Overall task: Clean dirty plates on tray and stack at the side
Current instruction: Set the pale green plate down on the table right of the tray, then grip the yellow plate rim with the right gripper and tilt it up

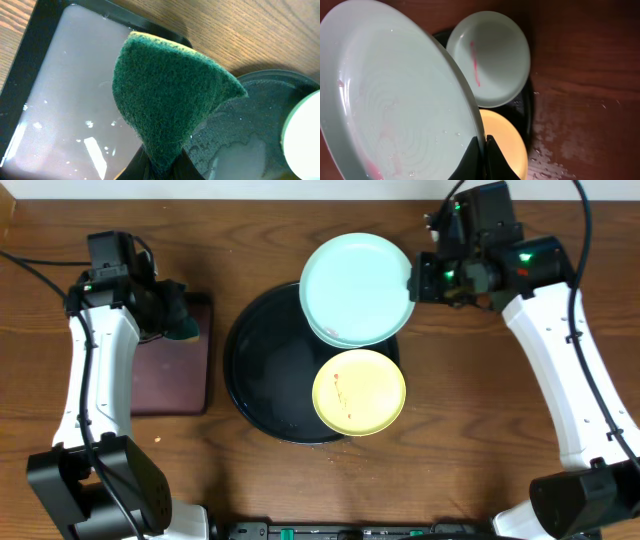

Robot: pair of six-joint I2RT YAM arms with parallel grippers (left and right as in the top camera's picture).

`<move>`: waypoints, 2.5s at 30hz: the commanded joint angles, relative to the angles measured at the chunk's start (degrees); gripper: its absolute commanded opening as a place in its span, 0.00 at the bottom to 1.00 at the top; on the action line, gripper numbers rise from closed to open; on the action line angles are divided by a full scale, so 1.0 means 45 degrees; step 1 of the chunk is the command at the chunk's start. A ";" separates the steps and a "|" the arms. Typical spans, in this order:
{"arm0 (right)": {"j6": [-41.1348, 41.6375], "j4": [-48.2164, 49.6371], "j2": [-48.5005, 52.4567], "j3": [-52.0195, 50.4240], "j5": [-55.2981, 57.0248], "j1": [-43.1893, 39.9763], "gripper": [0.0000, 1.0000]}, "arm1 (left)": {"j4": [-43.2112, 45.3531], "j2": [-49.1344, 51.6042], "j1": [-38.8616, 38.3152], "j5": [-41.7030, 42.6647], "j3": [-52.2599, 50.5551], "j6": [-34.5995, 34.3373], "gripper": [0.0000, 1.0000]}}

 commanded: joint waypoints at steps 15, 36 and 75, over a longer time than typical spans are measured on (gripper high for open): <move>-0.0306 -0.1783 -0.0316 -0.0068 0.2812 -0.3988 0.01 | -0.0529 0.0005 -0.2827 -0.1724 0.0058 -0.1137 0.07; -0.1744 0.4362 -0.0316 -0.7169 0.3254 -0.5027 0.01 | -0.0772 0.0005 -0.3381 -0.1724 0.0058 -0.1409 0.07; -0.3045 -0.0005 0.0355 -0.5022 -0.0957 -0.3337 0.39 | -0.0811 0.0005 -0.3381 -0.1729 0.0058 -0.1404 0.07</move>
